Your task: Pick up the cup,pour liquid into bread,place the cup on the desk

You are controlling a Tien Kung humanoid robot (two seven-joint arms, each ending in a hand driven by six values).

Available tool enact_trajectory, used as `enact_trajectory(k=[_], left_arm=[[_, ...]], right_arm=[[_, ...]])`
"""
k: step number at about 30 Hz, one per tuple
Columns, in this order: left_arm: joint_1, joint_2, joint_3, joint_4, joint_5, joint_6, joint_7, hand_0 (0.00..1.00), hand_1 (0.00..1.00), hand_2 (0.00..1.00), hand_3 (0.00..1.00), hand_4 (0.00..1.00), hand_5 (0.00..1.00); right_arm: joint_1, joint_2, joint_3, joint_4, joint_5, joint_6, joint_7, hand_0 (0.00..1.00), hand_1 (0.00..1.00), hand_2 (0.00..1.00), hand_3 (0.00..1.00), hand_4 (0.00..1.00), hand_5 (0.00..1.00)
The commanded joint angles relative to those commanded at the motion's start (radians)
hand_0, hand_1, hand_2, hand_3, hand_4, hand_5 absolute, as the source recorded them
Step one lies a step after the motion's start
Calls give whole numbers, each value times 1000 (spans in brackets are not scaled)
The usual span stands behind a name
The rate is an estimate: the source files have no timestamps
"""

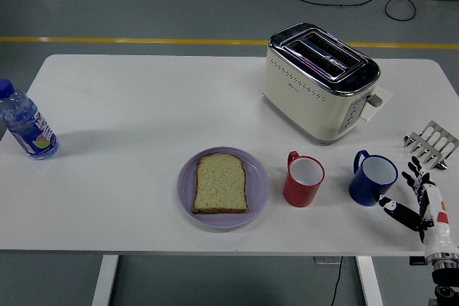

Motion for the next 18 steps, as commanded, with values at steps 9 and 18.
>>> enact_trajectory(k=[9,18], left_arm=[[1,-2,4,0,-5,-1,1,646,651,636,531,294,760],[2,-4,4,0,-5,-2,2,646,651,637,531,297,764]], right_arm=[[34,36,-19,-46,4,-27,8,983,875,972,998,998,139],[61,48,-62,-71,76,-51,49,981,870,969,998,998,131]])
